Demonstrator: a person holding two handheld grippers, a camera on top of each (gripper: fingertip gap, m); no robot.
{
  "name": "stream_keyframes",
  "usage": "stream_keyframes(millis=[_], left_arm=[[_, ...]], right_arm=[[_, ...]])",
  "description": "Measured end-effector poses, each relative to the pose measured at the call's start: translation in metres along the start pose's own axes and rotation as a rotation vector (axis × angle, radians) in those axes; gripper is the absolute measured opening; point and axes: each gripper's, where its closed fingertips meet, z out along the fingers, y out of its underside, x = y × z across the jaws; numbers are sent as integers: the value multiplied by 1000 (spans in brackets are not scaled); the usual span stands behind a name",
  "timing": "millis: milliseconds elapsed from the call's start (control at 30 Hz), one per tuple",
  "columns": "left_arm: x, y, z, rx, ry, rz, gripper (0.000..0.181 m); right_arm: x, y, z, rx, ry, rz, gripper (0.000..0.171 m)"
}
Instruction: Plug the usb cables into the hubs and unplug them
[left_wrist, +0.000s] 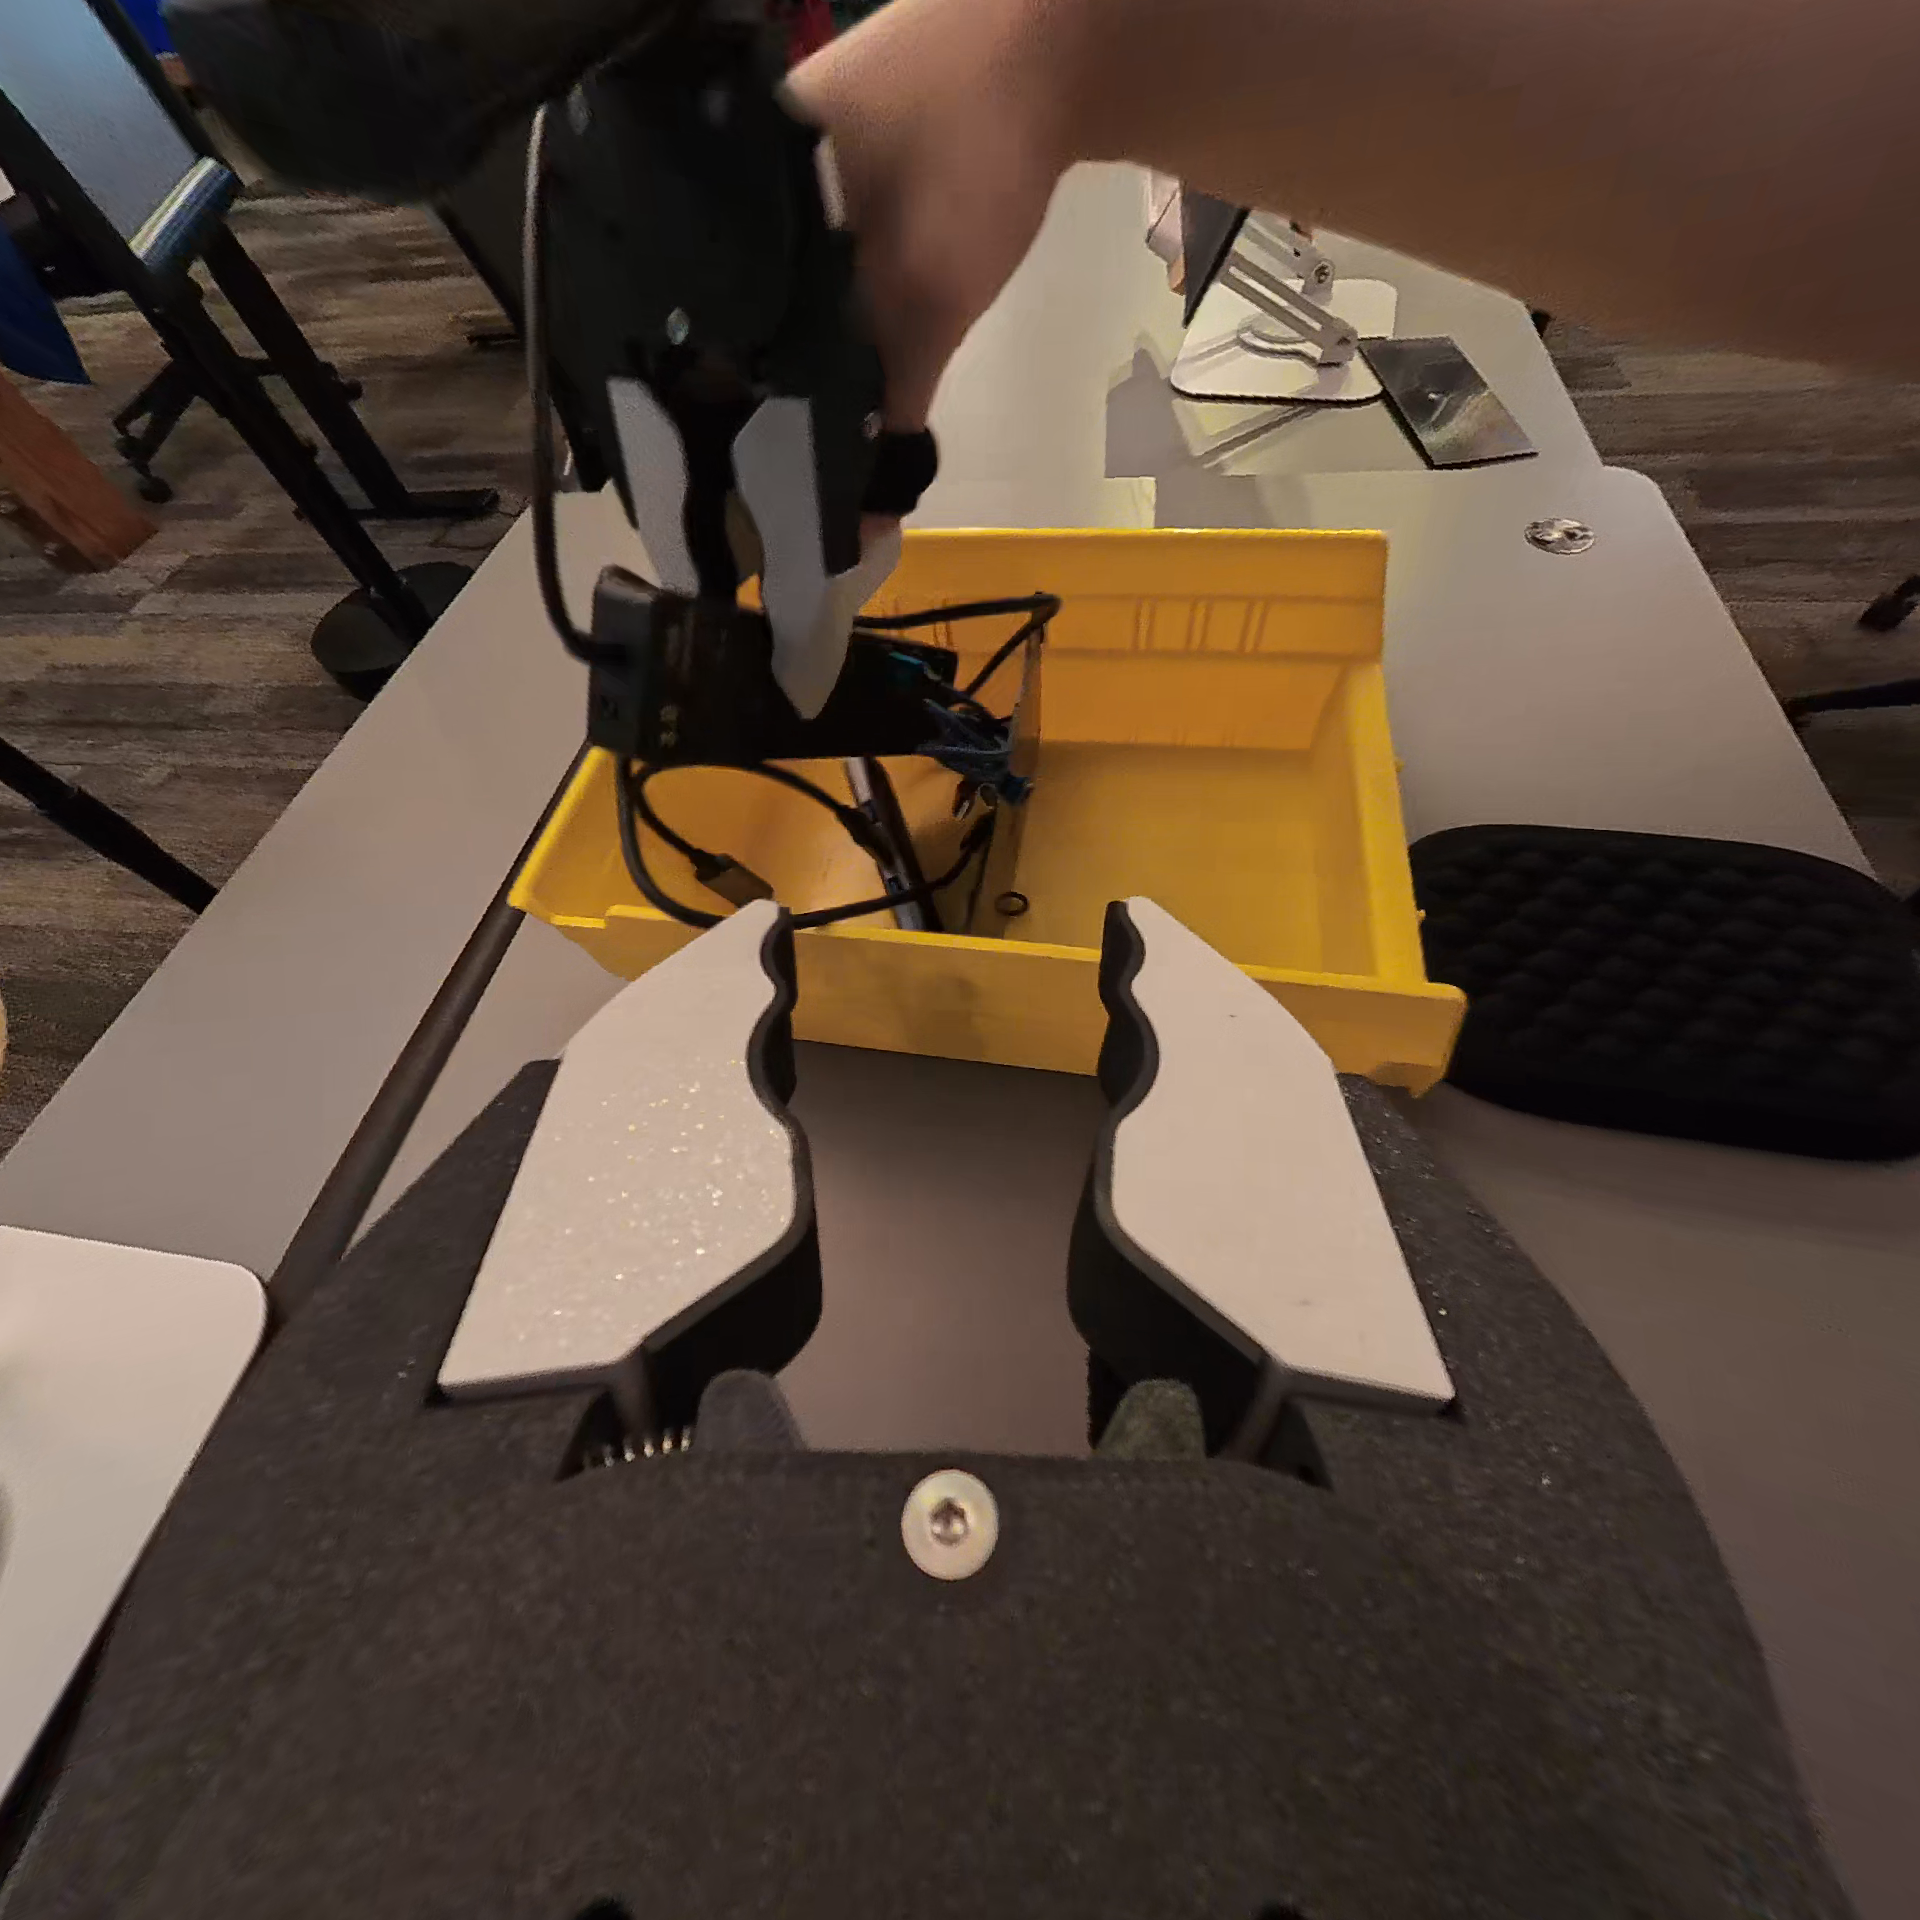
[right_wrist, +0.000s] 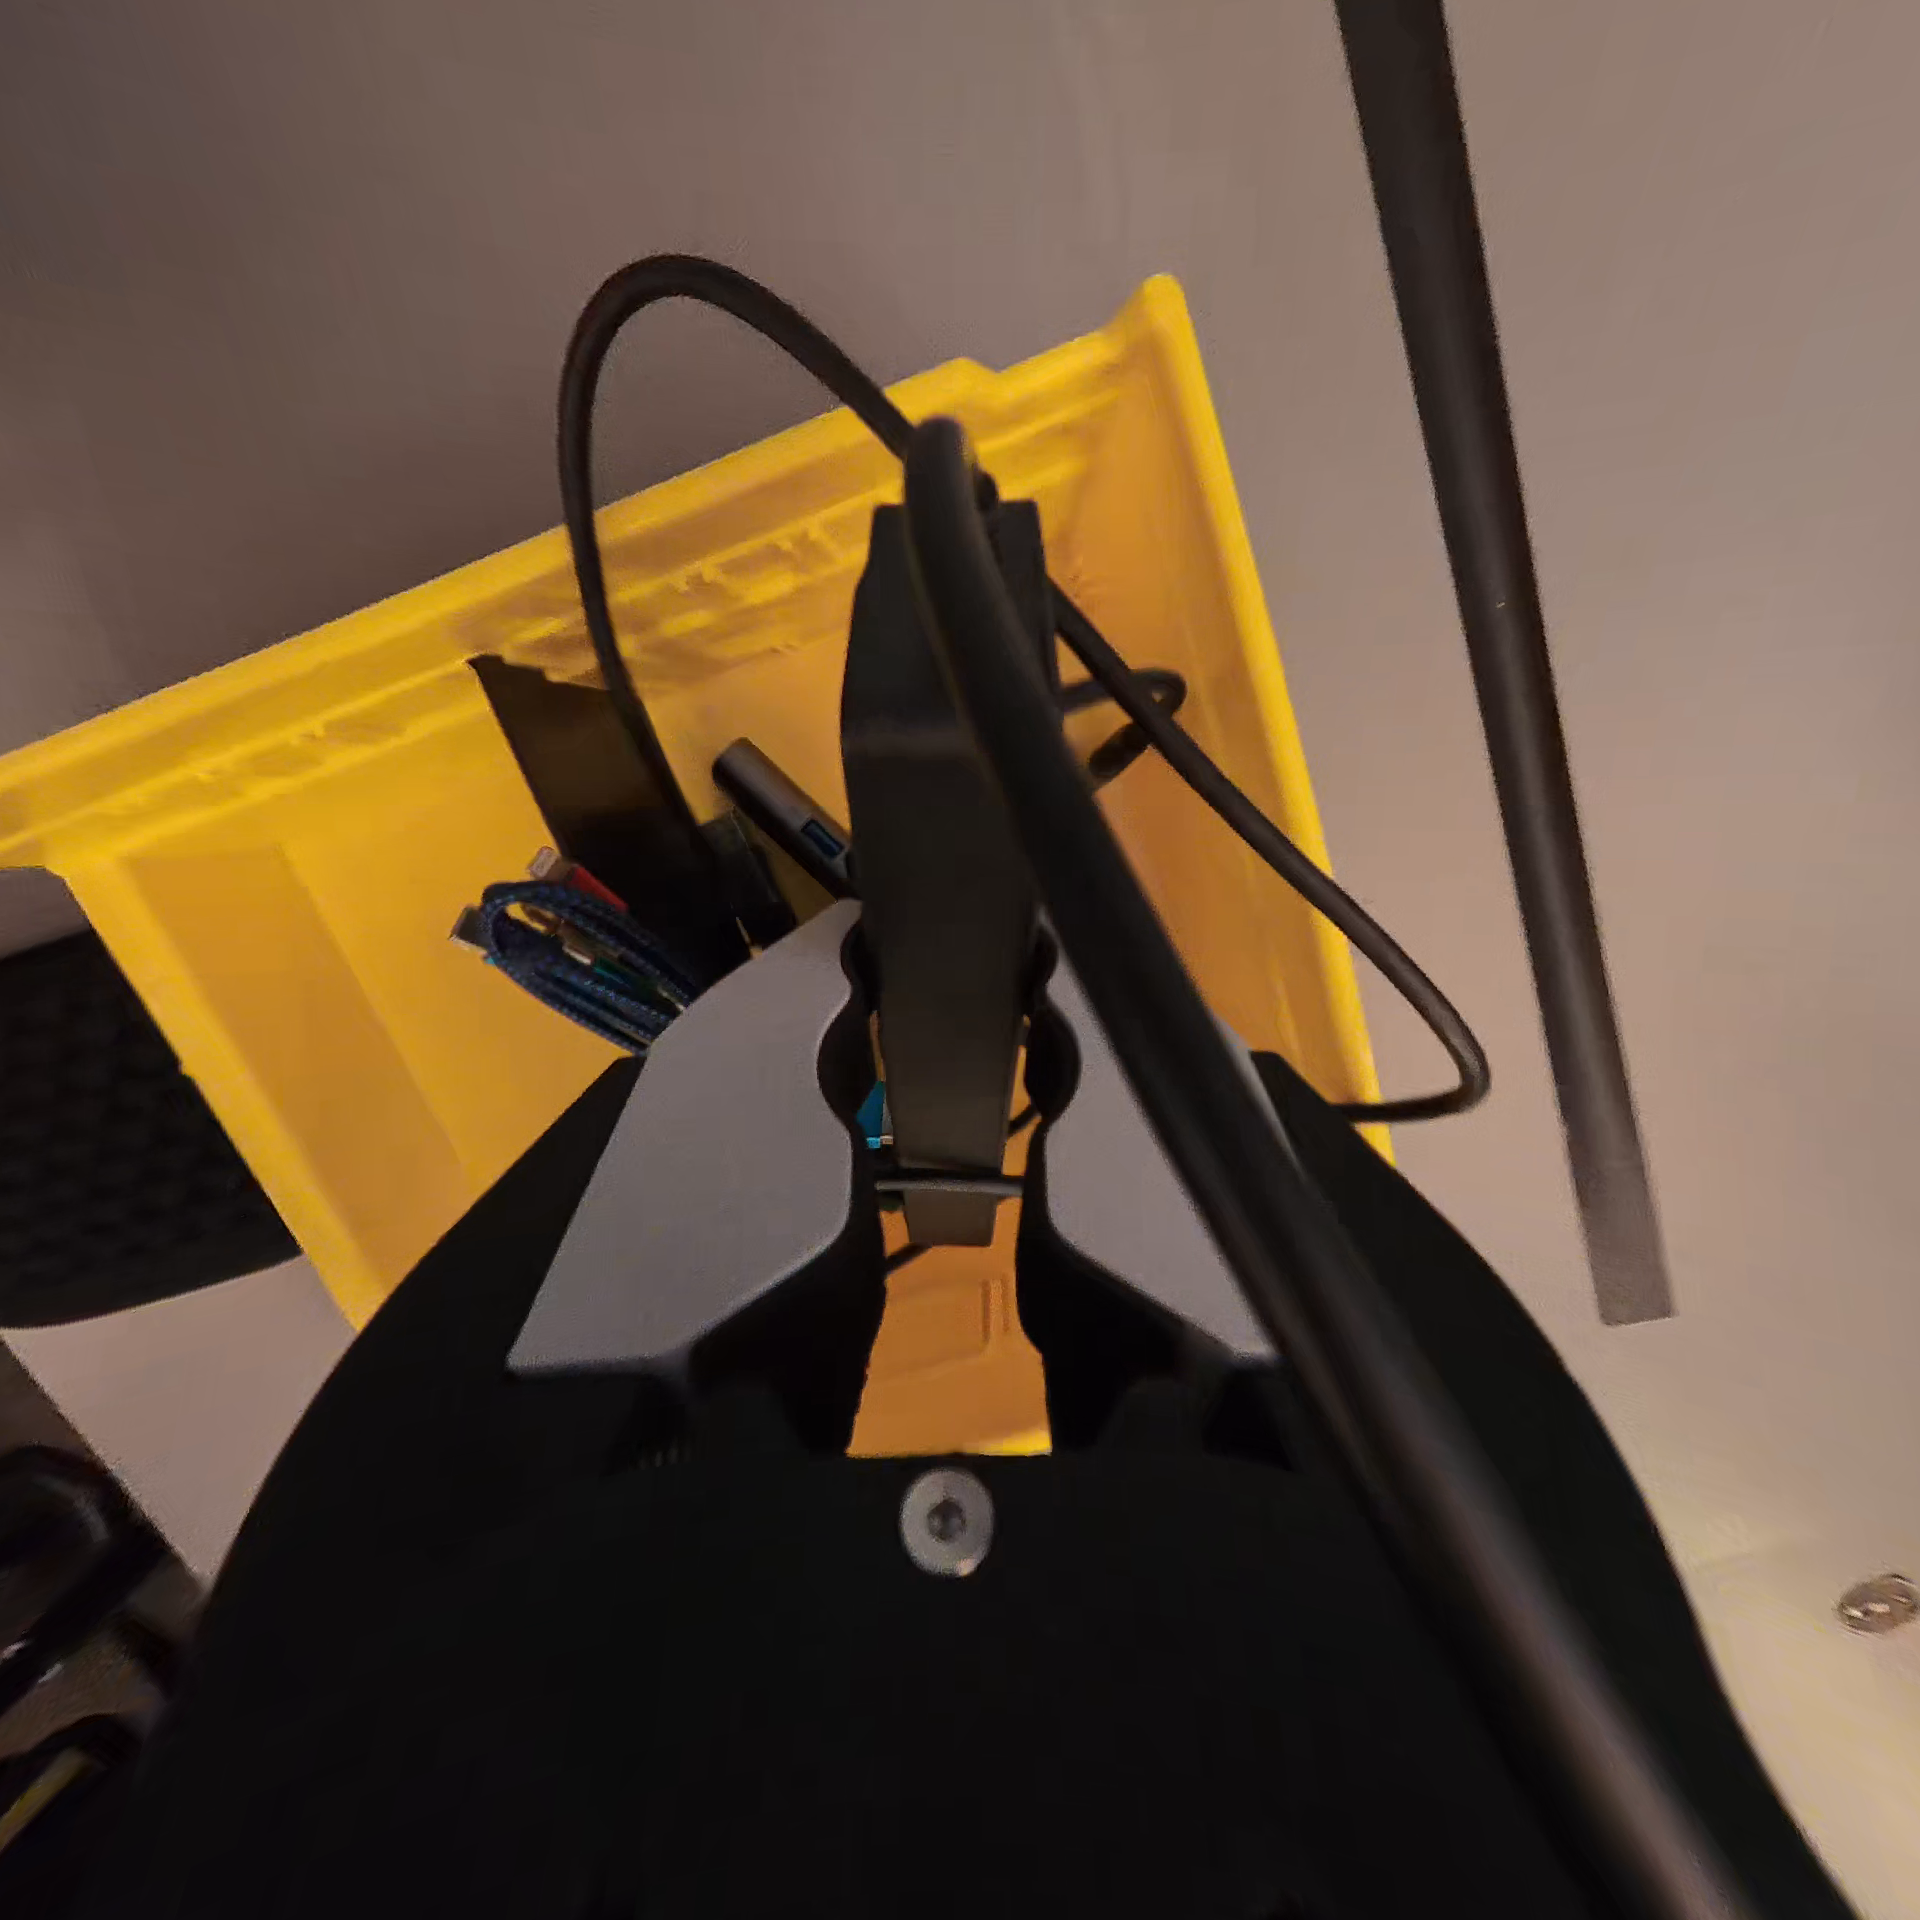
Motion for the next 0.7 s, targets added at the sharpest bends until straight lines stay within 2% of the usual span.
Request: stream_keyframes(millis=[133, 267, 333, 433, 500, 700], left_arm=[[15, 1, -13, 19, 2, -12, 57], [30, 2, -31, 32, 17, -53, 61], [33, 4, -41, 19, 5, -62, 61], [38, 4, -53, 34, 3, -72, 60], [41, 5, -60, 45, 5, -84, 59], [44, 10, -72, 64, 14, -104, 58]], right_arm=[[6, -5, 15, -7, 11, 2, 26], [0, 1, 22, -60, 21, 28, 50], [-6, 4, 15, -87, 0, 58, 53], [-15, 4, -7, -127, -11, 70, 52], [-26, 6, -24, -170, -28, 75, 44], [-61, 32, -57, -352, -60, 118, 35]])
